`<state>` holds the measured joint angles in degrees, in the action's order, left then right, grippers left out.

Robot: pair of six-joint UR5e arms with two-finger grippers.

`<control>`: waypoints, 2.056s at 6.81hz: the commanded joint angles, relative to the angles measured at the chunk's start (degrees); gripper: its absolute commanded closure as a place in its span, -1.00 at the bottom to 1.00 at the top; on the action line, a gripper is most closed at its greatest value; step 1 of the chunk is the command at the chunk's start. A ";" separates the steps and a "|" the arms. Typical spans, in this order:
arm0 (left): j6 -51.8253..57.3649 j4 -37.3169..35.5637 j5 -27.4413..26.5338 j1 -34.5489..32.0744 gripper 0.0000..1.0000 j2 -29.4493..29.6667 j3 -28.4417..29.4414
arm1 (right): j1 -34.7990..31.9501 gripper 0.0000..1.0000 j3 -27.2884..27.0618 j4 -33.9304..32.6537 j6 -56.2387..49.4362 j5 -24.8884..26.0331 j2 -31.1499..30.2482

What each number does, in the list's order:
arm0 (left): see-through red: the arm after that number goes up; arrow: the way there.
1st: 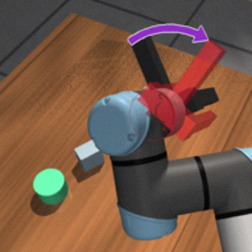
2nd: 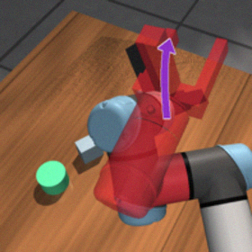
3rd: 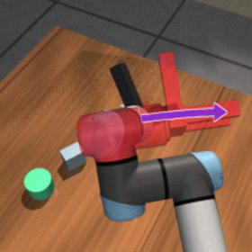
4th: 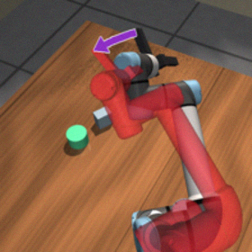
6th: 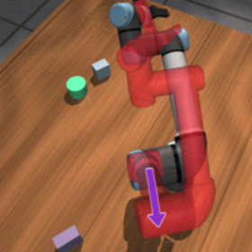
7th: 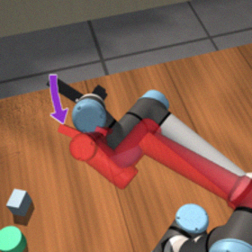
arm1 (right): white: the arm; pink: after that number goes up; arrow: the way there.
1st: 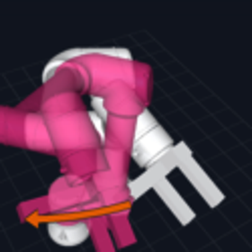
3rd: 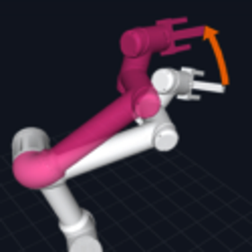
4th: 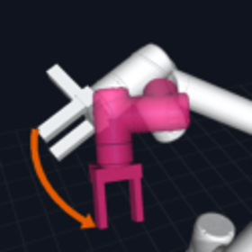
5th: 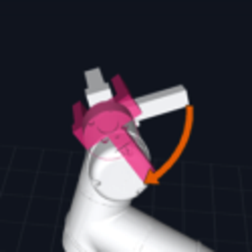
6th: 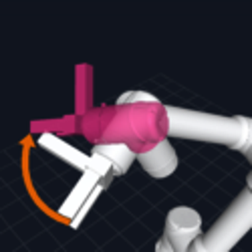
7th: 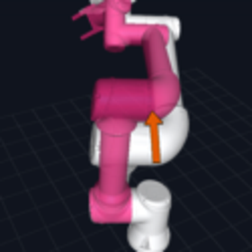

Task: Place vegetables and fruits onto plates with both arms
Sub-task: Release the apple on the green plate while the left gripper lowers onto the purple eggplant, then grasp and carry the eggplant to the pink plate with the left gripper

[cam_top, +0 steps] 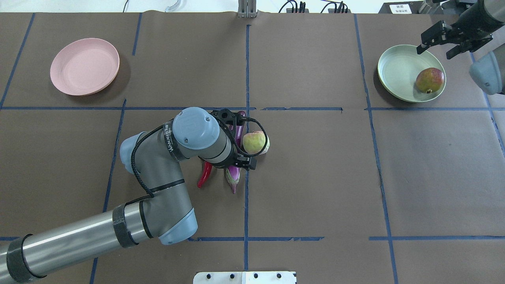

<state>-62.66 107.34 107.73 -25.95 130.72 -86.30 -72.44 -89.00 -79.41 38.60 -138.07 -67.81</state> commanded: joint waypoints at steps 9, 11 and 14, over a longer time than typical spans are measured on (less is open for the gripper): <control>-10.37 -11.18 0.29 -13.03 0.88 -13.00 -19.00 | 1.50 -1.00 -15.74 -10.15 4.88 -1.06 -3.81; -8.55 -9.62 0.72 -23.03 0.88 -14.26 -10.53 | 11.12 -1.00 -22.67 -9.71 19.24 6.28 -3.74; 6.37 4.69 8.35 -32.47 0.71 -14.09 7.50 | 24.31 -1.00 -25.60 -9.71 37.19 15.07 1.17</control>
<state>-61.18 107.39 112.78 -55.17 116.62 -84.97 -53.73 -113.94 -89.13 68.76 -127.66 -68.89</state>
